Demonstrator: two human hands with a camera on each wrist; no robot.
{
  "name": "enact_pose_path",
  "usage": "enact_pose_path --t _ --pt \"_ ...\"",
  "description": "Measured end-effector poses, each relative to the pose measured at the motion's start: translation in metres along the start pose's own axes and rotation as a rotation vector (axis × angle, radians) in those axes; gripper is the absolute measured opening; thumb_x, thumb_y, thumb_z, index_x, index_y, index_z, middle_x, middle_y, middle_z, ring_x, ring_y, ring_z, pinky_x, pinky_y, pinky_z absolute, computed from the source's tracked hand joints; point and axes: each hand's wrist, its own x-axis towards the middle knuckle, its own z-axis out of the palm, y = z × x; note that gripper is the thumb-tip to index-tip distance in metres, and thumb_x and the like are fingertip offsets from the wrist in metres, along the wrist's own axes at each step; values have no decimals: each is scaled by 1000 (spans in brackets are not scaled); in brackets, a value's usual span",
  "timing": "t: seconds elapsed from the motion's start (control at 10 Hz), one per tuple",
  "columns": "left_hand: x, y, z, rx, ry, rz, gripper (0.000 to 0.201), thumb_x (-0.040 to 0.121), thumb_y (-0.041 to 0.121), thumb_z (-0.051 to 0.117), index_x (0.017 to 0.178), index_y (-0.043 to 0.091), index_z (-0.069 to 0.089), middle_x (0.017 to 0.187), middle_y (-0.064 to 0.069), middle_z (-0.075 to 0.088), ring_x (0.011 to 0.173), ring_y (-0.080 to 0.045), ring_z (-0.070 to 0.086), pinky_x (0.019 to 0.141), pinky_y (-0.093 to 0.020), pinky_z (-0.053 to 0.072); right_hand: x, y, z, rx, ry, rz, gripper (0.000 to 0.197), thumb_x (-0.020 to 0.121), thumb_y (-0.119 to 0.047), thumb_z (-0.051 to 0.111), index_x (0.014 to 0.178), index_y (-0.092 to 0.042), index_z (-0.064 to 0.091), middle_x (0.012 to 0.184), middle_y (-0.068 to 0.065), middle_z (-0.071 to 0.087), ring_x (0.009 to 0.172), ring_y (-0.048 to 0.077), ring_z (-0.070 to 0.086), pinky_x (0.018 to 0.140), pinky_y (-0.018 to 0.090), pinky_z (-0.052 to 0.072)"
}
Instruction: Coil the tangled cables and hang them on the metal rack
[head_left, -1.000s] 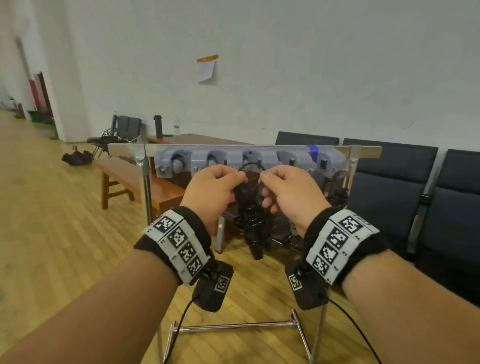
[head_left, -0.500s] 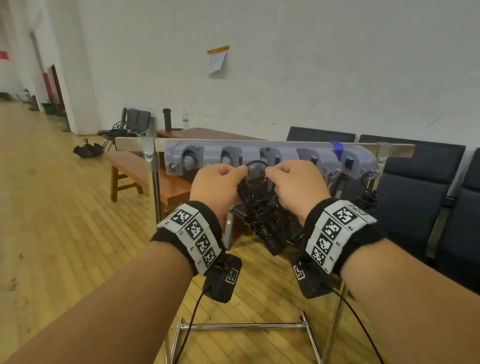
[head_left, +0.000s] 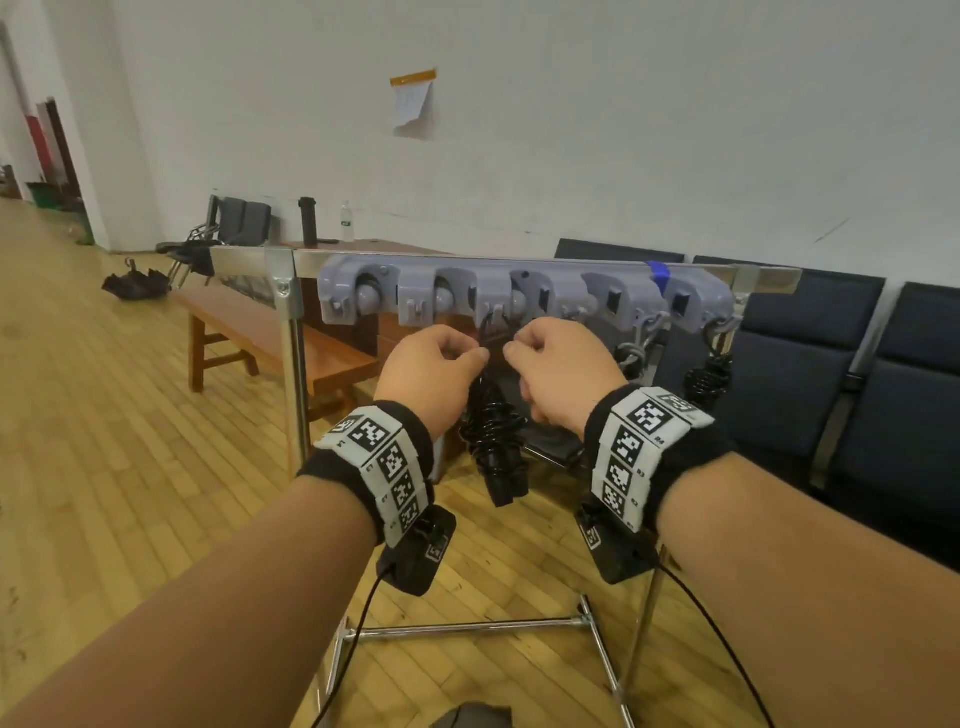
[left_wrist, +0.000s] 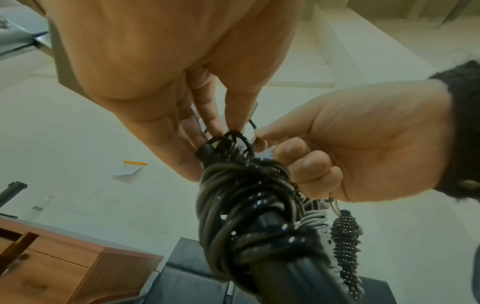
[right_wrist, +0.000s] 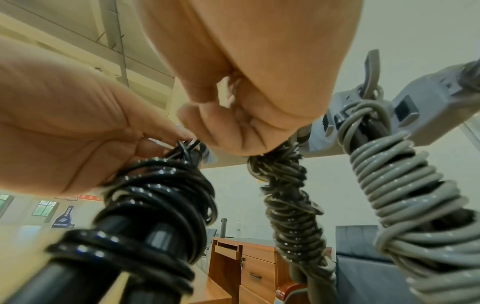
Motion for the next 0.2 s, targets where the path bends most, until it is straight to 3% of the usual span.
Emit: enact_pose_path --t 0.1,0.2 --pt "-15 5 -3 -40 61 -31 13 99 37 70 111 31 68 103 9 70 88 -10 68 68 -29 54 -20 5 -11 66 -34 1 17 103 -35 54 91 -29 64 59 -1 66 40 10 60 40 17 44" --pt "-31 15 -9 -49 101 -26 5 98 36 69 103 33 69 100 9 71 89 -12 67 73 -33 54 -39 12 -35 56 -50 3 19 101 -32 56 89 -22 68 57 -3 65 43 13 62 40 18 43"
